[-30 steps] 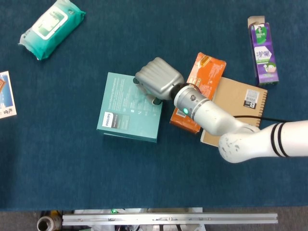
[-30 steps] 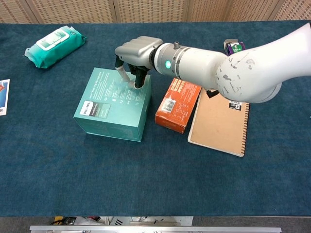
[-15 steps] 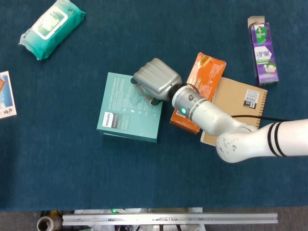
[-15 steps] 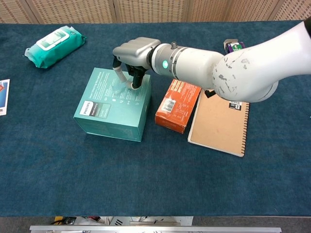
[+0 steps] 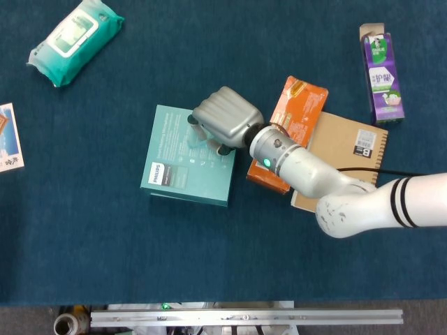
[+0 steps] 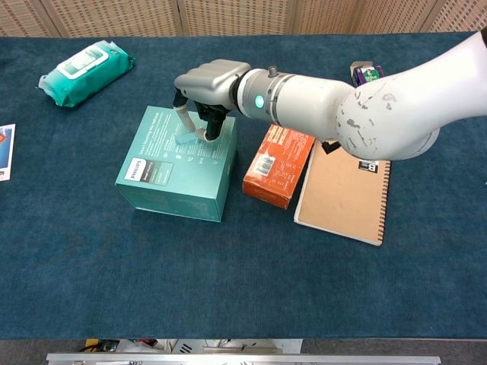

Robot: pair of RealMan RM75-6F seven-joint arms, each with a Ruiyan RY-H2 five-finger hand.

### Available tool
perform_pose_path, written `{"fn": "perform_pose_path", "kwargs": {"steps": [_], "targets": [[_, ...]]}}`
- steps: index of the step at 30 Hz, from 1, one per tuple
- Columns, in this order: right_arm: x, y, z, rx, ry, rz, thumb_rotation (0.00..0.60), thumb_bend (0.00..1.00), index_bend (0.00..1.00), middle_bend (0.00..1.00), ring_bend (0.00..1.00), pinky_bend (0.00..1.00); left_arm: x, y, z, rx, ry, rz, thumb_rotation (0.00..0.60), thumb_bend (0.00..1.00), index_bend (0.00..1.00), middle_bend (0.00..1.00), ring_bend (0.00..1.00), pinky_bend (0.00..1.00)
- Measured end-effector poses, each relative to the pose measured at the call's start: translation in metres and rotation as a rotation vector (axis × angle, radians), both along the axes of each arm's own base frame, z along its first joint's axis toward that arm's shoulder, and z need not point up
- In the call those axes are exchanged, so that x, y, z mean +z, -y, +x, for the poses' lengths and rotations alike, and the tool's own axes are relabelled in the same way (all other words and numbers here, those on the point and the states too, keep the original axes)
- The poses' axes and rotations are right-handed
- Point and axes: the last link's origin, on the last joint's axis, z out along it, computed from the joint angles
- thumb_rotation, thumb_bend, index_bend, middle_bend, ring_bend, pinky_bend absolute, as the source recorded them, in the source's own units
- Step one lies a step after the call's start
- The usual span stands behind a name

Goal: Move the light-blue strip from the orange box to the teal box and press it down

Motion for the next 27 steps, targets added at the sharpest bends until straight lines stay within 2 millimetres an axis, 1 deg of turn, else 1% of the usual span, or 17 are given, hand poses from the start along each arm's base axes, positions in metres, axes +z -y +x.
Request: {"fn": "perform_pose_path", "kwargs": {"steps": [10, 17, 22, 27], "targets": [[0.002, -0.007, -0.005, 0.004, -0.008, 0.014, 0.6, 0.36, 0.53, 1.0, 1.0, 1.0, -0.001, 0.0, 0.0, -0.002, -0.002, -0.003, 0.6, 0.36, 0.06, 0.24, 0.24, 0.19], [0.007, -0.013, -0.012, 0.005, -0.013, 0.019, 0.6, 0.36, 0.53, 1.0, 1.0, 1.0, 0.0, -0.002, 0.002, -0.012, -0.006, -0.003, 0.6, 0.36, 0.06, 0.24, 0.24, 0.19], [0.009, -0.013, -0.018, -0.009, -0.02, 0.023, 0.6, 0.36, 0.53, 1.0, 1.0, 1.0, 0.0, -0.004, 0.006, -0.026, -0.014, -0.011, 0.6, 0.36, 0.06, 0.24, 0.24, 0.19], [0.009, -0.015, -0.02, -0.01, -0.017, 0.025, 0.6, 0.36, 0.53, 1.0, 1.0, 1.0, 0.0, -0.004, 0.007, -0.028, -0.015, -0.014, 0.6, 0.36, 0.06, 0.24, 0.24, 0.19]]}}
